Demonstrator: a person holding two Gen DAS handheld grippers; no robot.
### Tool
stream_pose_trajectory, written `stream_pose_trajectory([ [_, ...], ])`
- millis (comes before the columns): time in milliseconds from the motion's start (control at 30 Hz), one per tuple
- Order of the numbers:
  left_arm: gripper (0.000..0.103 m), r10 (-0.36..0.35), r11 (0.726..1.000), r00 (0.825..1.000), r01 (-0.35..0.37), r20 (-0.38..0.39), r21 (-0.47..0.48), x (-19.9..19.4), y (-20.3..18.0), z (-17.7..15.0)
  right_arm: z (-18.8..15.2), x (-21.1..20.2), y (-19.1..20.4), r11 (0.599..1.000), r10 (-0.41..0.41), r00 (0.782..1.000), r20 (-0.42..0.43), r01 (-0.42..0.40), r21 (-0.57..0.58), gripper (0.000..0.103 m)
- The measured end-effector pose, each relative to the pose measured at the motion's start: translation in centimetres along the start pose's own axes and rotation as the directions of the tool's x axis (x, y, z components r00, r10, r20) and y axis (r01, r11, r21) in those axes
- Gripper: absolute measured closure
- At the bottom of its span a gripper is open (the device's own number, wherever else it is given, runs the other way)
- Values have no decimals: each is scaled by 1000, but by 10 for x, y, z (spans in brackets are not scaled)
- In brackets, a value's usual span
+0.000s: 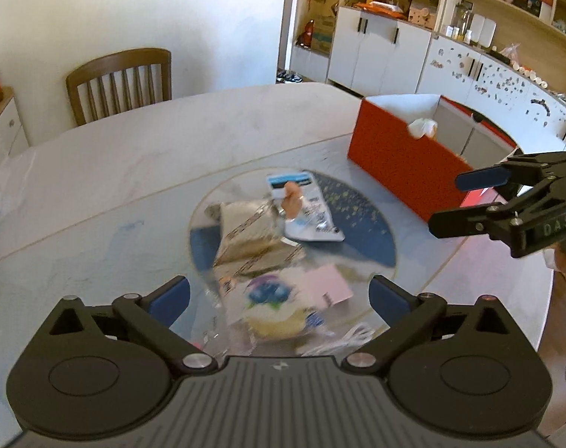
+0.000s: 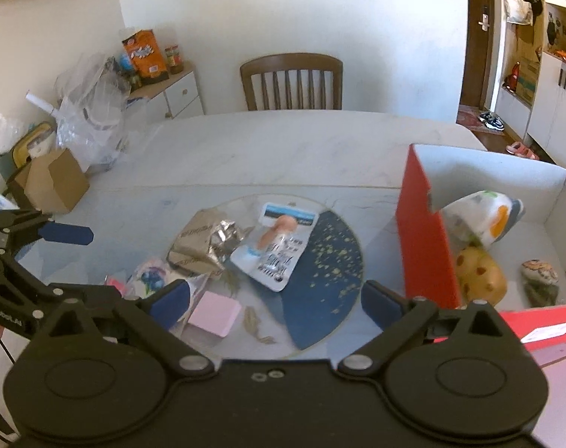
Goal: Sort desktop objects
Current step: 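Withdraw both open grippers from the shoebox back over the table items, then move left gripper to red binder clip while right gripper approaches white USB cable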
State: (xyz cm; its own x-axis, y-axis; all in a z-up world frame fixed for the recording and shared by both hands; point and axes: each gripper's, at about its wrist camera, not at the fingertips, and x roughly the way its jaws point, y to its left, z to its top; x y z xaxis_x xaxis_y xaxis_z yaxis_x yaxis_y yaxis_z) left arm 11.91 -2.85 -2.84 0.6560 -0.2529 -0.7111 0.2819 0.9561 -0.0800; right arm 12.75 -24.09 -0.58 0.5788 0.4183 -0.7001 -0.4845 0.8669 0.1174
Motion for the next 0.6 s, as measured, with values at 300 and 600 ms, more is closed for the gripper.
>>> stream_pose_trajectory([
  [300,0,21,999,999,-22,-35,-39,18,19,-10,-28,19,45,998,35,998,-53,-38,-56,4],
  [600,0,14,995,999,-18,-50,-97,29,41,0,-50,40,80,999,28,996,-79,-30,-24,4],
])
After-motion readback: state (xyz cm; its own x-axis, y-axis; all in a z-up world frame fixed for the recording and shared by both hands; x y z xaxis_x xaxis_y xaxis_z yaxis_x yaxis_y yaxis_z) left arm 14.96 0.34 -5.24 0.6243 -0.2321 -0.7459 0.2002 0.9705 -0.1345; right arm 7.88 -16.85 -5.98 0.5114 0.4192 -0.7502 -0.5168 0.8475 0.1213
